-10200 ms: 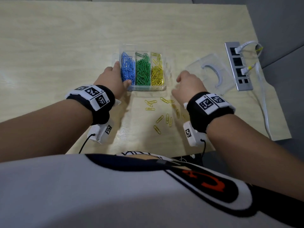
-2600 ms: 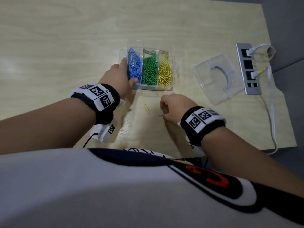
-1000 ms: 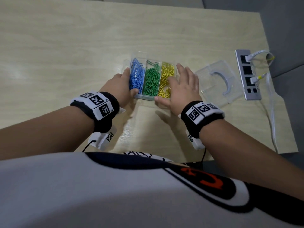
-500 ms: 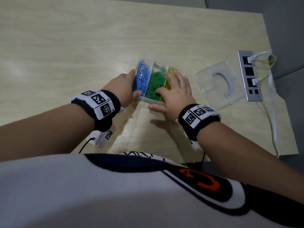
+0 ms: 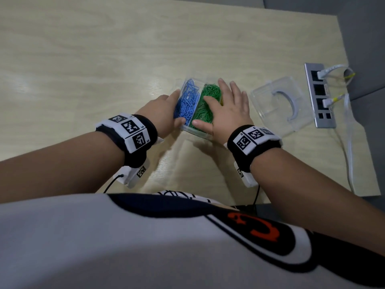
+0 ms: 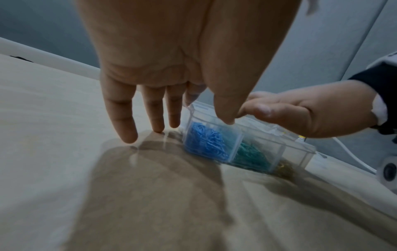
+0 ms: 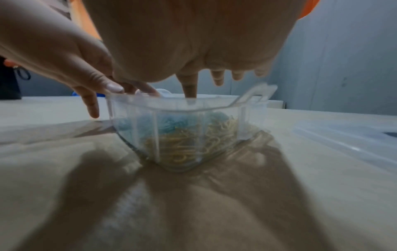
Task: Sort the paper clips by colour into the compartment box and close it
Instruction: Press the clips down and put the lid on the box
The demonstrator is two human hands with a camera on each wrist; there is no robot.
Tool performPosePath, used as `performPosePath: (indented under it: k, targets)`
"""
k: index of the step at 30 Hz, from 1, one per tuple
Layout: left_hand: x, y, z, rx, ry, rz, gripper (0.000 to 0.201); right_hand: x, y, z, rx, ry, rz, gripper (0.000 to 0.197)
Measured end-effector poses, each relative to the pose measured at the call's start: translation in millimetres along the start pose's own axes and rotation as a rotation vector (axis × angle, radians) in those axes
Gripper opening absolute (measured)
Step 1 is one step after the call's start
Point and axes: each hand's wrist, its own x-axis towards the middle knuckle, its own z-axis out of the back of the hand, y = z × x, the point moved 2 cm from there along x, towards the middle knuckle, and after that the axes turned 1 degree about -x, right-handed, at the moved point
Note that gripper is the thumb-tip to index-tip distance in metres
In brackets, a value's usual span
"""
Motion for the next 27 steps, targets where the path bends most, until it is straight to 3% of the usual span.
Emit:
performPosePath:
  k: [3,6,8,11,14,18,24,27]
  targets:
    - [0,0,1,-0.001,0.001,-0.002,0.074,1,3,-6,-0.05,0.068,-0.028,0.086]
    - [0,1,1,0.004,-0.001,-0.012,0.075,1,11,-4,0.014,-0.061,-0.024,0.081]
    - [1,2,0,0.0,-0.001,-0.016,0.077,-1,21,1,0.031,-0.159,0.09,0.074]
    - [1,3,1,-0.02,0.01,-0.006,0.076,-1,34,-1,-0.011,-0.079,0.248,0.067]
    - [2,4,1,-0.013,0.01,-0.01,0.077,2,33,-10,-0.04,0.017,0.187,0.074]
    - [3,5,-1,0.001,0.008,-0.009,0.078,5,29,-4,-0.04,-0.027,0.092,0.088]
    - [3,5,0,0.008,0.014,-0.009,0.079,14,29,-1,-0.115,0.076,0.11,0.084]
    - [4,5,0,0.037,0.008,-0.024,0.08,14,25,4,-0.051,0.021,0.05,0.091]
